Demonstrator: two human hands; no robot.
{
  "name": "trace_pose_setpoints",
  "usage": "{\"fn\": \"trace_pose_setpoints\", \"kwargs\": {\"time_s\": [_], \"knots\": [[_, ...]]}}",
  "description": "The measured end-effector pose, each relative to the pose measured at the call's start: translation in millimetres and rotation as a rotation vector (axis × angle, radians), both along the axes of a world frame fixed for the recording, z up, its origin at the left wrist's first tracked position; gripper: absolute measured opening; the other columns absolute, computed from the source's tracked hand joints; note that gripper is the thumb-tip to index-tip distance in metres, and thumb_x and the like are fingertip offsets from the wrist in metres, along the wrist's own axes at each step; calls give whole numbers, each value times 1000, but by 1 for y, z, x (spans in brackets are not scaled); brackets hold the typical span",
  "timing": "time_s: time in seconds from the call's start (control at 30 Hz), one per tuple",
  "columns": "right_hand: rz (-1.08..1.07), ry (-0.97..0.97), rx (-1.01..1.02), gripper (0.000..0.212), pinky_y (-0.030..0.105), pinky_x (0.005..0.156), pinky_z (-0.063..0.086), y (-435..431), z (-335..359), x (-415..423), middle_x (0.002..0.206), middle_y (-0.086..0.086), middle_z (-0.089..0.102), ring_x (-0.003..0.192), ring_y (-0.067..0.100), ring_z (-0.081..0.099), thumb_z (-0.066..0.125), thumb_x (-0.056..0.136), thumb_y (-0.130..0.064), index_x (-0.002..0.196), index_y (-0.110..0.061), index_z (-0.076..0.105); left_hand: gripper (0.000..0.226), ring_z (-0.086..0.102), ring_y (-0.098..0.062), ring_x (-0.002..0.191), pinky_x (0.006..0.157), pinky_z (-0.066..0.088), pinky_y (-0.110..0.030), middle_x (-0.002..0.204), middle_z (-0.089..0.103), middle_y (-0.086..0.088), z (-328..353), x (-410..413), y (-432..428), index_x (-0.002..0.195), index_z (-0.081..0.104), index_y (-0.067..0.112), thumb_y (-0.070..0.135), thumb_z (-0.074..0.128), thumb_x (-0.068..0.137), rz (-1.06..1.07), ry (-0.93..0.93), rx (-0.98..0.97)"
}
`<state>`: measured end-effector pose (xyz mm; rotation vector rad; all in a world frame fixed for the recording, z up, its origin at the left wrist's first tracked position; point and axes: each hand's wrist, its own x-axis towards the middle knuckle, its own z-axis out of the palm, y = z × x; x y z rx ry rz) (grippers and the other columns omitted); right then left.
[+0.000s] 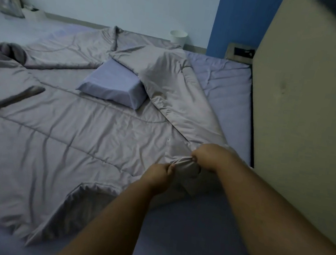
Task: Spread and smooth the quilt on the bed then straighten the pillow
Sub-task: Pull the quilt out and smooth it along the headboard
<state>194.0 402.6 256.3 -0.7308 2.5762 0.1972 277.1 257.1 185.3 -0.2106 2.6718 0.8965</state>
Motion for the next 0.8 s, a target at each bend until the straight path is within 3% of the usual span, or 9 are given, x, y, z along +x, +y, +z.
{"fn": "trace_pose_setpoints", "kwargs": {"time_s": [0.17, 0.27, 0.33, 0.4, 0.5, 0.63, 0.8], "knots": [[-4, -11, 157, 36, 39, 100, 36, 40, 9, 44, 139, 8, 49, 123, 27, 49, 43, 95, -19, 129, -18, 54, 46, 55, -32, 114, 91, 40, -30, 127, 59, -18, 15, 45, 48, 126, 57, 11, 36, 27, 103, -93, -140, 62], [-39, -77, 178, 38, 37, 101, 37, 68, -13, 60, 140, 11, 48, 123, 28, 49, 45, 95, -20, 131, -13, 52, 46, 61, -29, 101, 87, 46, -33, 119, 62, -15, 10, 66, 69, 129, 56, 21, 47, 32, 99, -113, -249, 141], [-128, -121, 179, 40, 39, 104, 36, 88, -37, 68, 141, 16, 46, 124, 31, 48, 44, 94, -21, 132, -7, 50, 42, 63, -22, 89, 84, 52, -32, 107, 67, -9, 0, 77, 73, 122, 62, 28, 52, 42, 94, -48, -260, 269], [-217, -138, 180, 43, 43, 108, 34, 108, -64, 75, 143, 19, 42, 128, 33, 43, 42, 95, -22, 134, -4, 47, 32, 63, -17, 92, 89, 51, -32, 105, 70, -2, -15, 81, 72, 109, 70, 26, 45, 50, 94, 39, -173, 347], [-270, -199, 219, 51, 45, 115, 21, 133, -102, 89, 153, 17, 26, 137, 33, 30, 37, 97, -27, 144, -5, 32, 33, 58, -20, 112, 97, 43, -30, 123, 65, -4, -40, 80, 71, 117, 66, 19, 33, 43, 98, 36, -107, 220], [-320, -269, 306, 58, 48, 115, 21, 148, -130, 112, 156, 11, 21, 140, 30, 25, 37, 95, -34, 148, -19, 22, 48, 32, -25, 140, 113, 24, -31, 152, 35, -9, -73, 70, 78, 146, 35, 15, 34, 29, 102, -111, -190, 11], [-287, -430, 415, 60, 52, 116, 12, 144, -148, 132, 159, 4, 8, 144, 26, 15, 38, 97, -29, 150, -16, 12, 55, 7, -27, 148, 121, 5, -34, 161, 12, -8, -121, 51, 86, 152, 14, 10, 35, 21, 103, -328, -231, -150]]}}
